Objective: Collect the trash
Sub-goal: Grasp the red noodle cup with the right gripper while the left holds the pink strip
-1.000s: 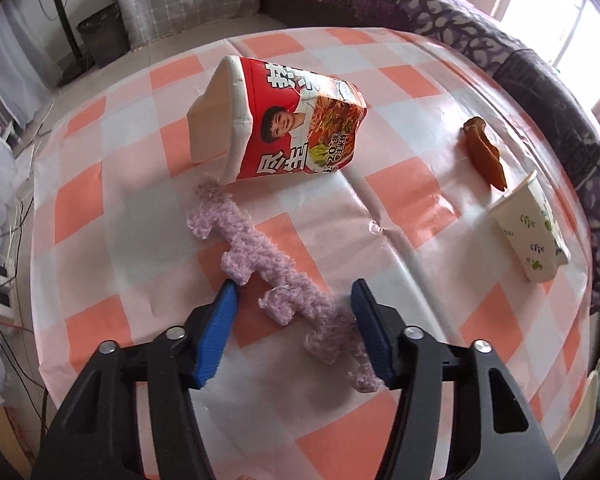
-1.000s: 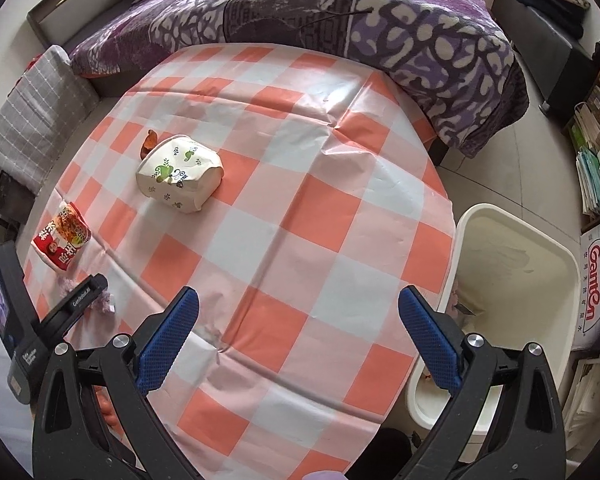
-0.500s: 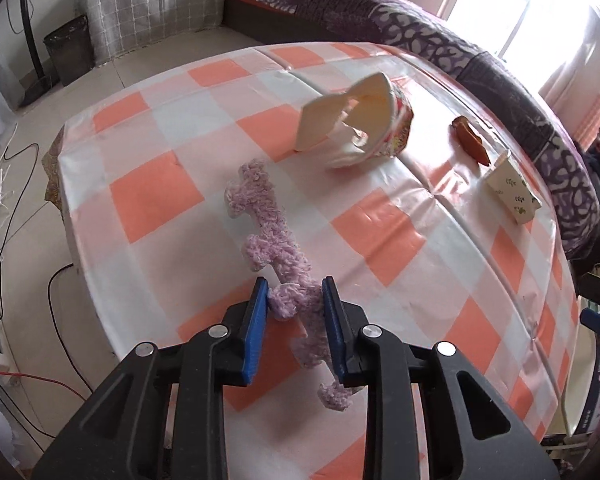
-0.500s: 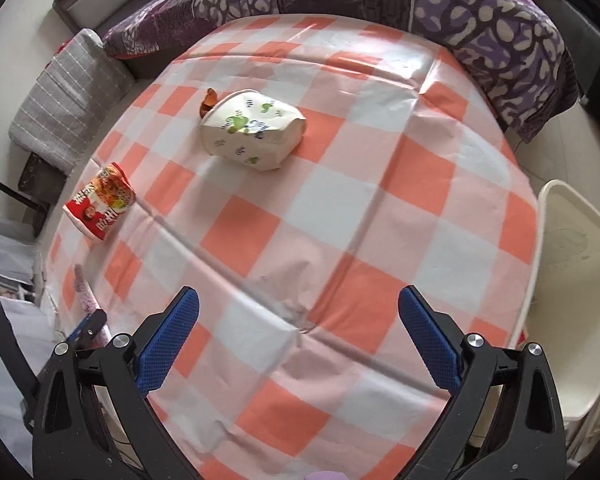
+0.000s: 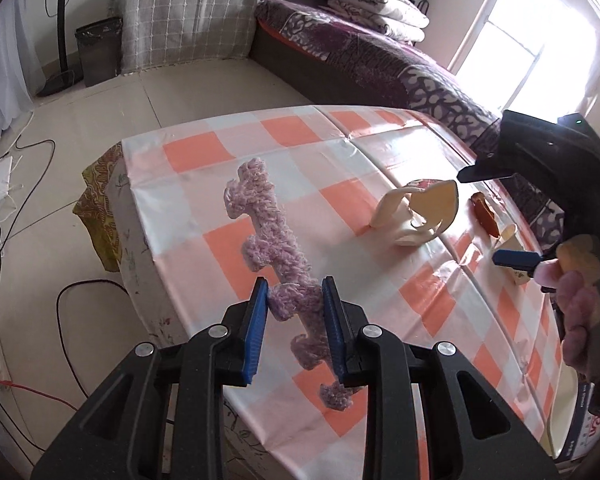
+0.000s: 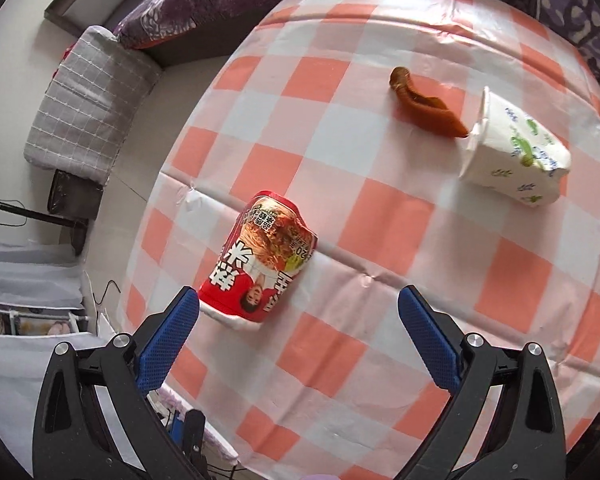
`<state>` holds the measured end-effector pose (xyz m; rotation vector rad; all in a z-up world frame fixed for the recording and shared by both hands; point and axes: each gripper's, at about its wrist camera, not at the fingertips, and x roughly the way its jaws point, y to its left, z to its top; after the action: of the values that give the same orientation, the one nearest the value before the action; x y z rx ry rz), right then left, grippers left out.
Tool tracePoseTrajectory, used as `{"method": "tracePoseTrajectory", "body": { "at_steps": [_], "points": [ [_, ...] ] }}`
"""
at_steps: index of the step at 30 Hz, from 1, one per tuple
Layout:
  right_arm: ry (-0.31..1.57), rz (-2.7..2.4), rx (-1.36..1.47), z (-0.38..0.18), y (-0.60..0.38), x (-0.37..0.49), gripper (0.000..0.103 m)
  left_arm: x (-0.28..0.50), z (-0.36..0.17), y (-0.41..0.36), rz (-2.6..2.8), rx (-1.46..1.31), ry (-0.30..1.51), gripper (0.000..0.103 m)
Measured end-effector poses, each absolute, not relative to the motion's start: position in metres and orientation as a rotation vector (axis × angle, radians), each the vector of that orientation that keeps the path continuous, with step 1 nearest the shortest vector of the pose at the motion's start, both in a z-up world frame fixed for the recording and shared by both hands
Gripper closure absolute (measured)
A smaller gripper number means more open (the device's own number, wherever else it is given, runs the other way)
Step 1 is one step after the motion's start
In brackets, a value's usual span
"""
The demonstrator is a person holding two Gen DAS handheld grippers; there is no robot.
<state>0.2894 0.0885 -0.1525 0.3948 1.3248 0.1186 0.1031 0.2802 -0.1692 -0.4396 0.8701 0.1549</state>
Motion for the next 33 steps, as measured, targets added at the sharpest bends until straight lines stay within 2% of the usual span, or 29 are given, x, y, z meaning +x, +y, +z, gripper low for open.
{"method": "tracePoseTrajectory", "body": {
  "at_steps": [9,11,13,15,19,33],
  "points": [
    [1.353,0.144,0.410,-0.180,0.118,0.302,0.008,0.100,-0.178,0.292,0.154,-0.459,0.853,0.075],
    [1.373,0.178,0.384,-0.185,0.124,0.301,0.031,0.099,-0.179,0.293,0.158,-0.458,0.853,0.075],
    [1.350,0.235,0.419,-0.182,0.121,0.299,0.058,0.099,-0.177,0.295,0.161,-0.459,0.850,0.075],
    [1.323,0.252,0.390,-0.172,0.119,0.293,0.069,0.097,-0.174,0.295,0.168,-0.457,0.843,0.075],
    [1.259,0.240,0.317,-0.146,0.102,0.275,0.072,0.095,-0.163,0.292,0.173,-0.453,0.830,0.075],
    [1.022,0.067,0.273,-0.072,-0.025,0.219,0.072,0.098,-0.102,0.218,0.084,-0.344,0.779,0.075]
  ]
}}
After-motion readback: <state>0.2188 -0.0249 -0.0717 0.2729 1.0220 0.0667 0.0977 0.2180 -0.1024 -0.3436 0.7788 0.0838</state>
